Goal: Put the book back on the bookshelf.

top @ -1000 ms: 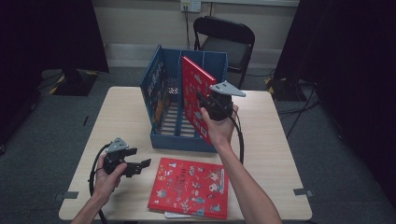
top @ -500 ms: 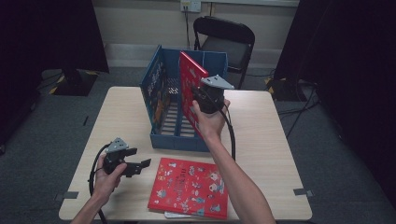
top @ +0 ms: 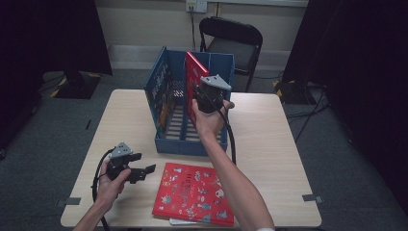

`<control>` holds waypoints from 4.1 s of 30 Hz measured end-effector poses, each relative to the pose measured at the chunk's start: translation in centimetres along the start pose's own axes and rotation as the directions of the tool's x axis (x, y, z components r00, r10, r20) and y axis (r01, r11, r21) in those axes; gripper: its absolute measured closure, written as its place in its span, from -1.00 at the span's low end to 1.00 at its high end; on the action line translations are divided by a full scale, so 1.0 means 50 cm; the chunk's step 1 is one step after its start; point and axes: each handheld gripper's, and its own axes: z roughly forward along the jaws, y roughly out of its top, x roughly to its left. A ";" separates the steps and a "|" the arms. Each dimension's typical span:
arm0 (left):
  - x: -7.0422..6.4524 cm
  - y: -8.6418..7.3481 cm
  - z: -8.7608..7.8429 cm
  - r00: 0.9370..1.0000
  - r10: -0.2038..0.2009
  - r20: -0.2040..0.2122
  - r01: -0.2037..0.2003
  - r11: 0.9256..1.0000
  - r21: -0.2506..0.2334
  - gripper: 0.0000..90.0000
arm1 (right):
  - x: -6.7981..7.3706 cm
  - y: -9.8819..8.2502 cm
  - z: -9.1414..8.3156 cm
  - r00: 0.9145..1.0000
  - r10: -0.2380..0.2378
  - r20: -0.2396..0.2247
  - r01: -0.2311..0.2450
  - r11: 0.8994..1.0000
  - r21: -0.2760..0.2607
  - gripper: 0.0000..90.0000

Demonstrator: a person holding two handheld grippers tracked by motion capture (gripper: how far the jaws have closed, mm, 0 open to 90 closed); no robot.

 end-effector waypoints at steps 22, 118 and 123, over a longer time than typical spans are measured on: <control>-0.002 0.000 0.001 1.000 0.009 0.007 -0.009 1.000 -0.002 -0.52 | 0.009 -0.091 0.038 0.999 0.020 0.043 -0.021 1.000 0.015 0.79; -0.001 -0.002 0.003 1.000 -0.002 0.009 0.002 1.000 0.000 -0.51 | 0.021 -0.174 0.040 0.988 -0.075 -0.133 0.092 0.989 0.120 0.47; -0.003 -0.001 0.004 1.000 0.000 0.012 0.000 1.000 0.001 -0.51 | 0.024 -0.189 0.024 0.985 -0.071 -0.159 0.091 0.988 0.122 0.55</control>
